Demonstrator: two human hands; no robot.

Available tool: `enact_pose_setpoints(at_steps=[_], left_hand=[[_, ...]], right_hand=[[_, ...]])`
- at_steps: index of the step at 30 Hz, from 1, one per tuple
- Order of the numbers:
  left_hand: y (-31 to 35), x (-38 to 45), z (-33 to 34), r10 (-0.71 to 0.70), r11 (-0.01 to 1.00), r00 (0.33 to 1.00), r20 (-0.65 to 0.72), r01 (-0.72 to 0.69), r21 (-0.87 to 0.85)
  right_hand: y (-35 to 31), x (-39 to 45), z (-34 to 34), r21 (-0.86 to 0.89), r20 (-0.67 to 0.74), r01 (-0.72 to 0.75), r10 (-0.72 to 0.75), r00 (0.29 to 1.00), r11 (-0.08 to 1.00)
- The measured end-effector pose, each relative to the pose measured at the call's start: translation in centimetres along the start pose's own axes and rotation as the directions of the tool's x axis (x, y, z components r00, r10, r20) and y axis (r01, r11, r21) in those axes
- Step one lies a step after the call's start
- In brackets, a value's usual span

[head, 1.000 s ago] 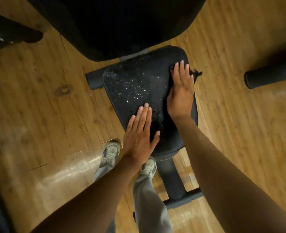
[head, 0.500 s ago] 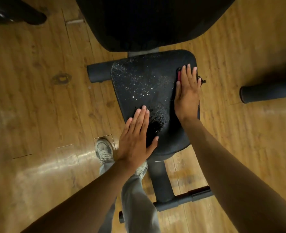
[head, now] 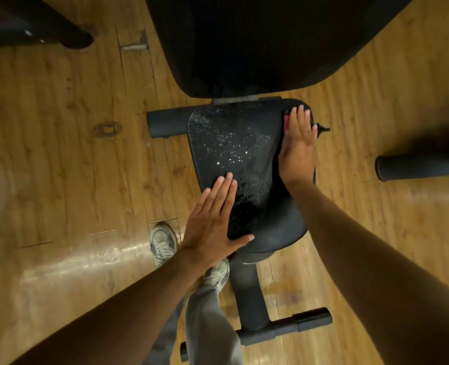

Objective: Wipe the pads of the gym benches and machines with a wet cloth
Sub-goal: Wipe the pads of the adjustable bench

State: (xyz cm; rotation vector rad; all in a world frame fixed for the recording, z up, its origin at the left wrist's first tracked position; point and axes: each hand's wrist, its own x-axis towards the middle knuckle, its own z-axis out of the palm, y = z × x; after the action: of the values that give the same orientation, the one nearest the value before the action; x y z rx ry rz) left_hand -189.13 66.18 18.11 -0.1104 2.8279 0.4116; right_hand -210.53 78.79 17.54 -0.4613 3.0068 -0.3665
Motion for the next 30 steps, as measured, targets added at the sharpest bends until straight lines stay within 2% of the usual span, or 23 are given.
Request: enact_pose_setpoints(at_steps=[2,4,8,10,12,15,17,19,21,24,26,27,28,30], left_hand=[[0.1,0.0,-0.1,0.003,1.000,1.000,-0.011,-0.003,0.004],[0.1,0.0,-0.2,0.026,1.000,1.000,-0.005,-0.026,-0.008],[0.3,0.3,-0.4,0.026,0.999,1.000,0.017,-0.025,-0.033],[0.3,0.3,-0.2,0.016,0.999,1.000,0.005,-0.016,-0.037],[0.3,0.2,-0.1,0.019,0.999,1.000,-0.009,-0.019,-0.050],[0.3,0.3,0.2,0.017,0.999,1.000,-0.026,-0.019,-0.049],[0.4,0.3,0.2,0.018,0.999,0.999,-0.029,-0.020,-0.043],[0.5,0.3,0.0,0.007,0.999,1.000,-0.018,-0.008,-0.044],[0.5,0.4,-0.1,0.004,0.999,1.000,-0.003,-0.004,-0.050],[0.4,0.4,-0.1,0.021,0.998,1.000,0.015,-0.020,-0.058],[0.5,0.4,-0.2,0.017,0.999,0.999,0.027,-0.016,-0.047],[0.5,0.4,-0.3,0.010,0.999,1.000,0.029,-0.009,-0.043],[0.5,0.4,-0.3,0.004,0.999,1.000,0.024,-0.003,-0.042],[0.6,0.4,-0.4,0.007,0.999,1.000,0.014,-0.006,-0.044]], right_hand=[[-0.3,1.0,0.1,0.045,-0.051,-0.041,0.043,0.998,0.998],[-0.7,-1.9,0.1,0.120,-0.089,-0.029,0.040,0.995,0.992],[-0.2,-9.9,-0.1,0.150,-0.011,0.064,-0.064,0.998,0.987],[0.5,-7.6,-0.2,0.128,-0.008,0.088,-0.088,0.996,0.988],[0.5,-2.3,-0.5,0.089,-0.023,0.047,-0.045,0.999,0.995],[-0.3,5.5,-1.0,0.150,-0.038,-0.037,0.043,0.998,0.988],[-1.5,6.4,-0.8,0.172,-0.096,-0.039,0.056,0.994,0.984],[-3.6,4.6,-0.2,0.150,-0.118,0.031,-0.013,0.993,0.988],[-6.7,2.7,1.0,0.130,-0.075,0.161,-0.152,0.986,0.978],[-11.1,1.9,3.0,0.133,-0.040,0.453,-0.452,0.891,0.882],[-10.7,2.5,2.8,0.118,-0.011,0.571,-0.573,0.819,0.813],[-9.3,2.9,2.4,0.101,-0.007,0.585,-0.588,0.809,0.805],[-7.4,3.1,1.7,0.086,-0.012,0.550,-0.551,0.835,0.831],[-2.7,3.8,0.4,0.070,-0.058,0.351,-0.347,0.936,0.934]])
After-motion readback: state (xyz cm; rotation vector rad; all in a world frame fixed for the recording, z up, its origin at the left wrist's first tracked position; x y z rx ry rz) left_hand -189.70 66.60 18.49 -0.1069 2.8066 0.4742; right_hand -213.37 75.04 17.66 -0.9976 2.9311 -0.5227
